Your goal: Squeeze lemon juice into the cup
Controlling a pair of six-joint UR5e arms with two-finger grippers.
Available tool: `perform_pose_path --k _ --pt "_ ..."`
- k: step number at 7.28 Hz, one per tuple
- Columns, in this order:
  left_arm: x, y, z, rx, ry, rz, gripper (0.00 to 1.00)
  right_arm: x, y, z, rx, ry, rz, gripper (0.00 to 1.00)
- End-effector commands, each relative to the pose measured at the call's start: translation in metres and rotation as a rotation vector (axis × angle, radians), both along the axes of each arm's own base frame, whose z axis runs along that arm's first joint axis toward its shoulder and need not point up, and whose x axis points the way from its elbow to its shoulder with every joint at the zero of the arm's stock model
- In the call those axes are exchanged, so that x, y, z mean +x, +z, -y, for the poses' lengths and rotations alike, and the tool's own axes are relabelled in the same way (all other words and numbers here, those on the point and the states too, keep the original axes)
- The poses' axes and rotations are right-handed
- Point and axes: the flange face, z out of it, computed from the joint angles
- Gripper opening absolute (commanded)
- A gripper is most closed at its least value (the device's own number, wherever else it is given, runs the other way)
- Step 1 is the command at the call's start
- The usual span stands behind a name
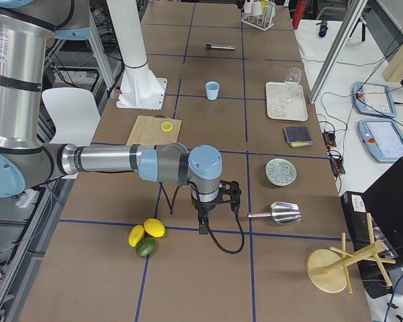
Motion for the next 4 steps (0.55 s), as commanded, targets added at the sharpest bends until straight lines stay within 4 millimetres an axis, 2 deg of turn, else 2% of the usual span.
perform_pose_path --k 1,2,3,4 --pt "-0.055 0.099 -0.051 -0.211 -0.032 -0.180 1.00 0.000 -0.001 0.001 0.004 0.000 0.000 1.00" --pt "-0.066 0.103 -0.062 -0.211 -0.038 -0.190 1.00 0.000 -0.001 0.001 0.004 0.000 0.000 1.00" --pt "-0.088 0.094 -0.077 -0.216 -0.086 -0.199 1.00 0.000 -0.002 0.002 0.005 0.000 0.000 1.00" --pt "-0.089 0.090 -0.076 -0.266 -0.090 -0.193 1.00 0.000 -0.003 0.003 0.007 0.001 0.000 1.00"
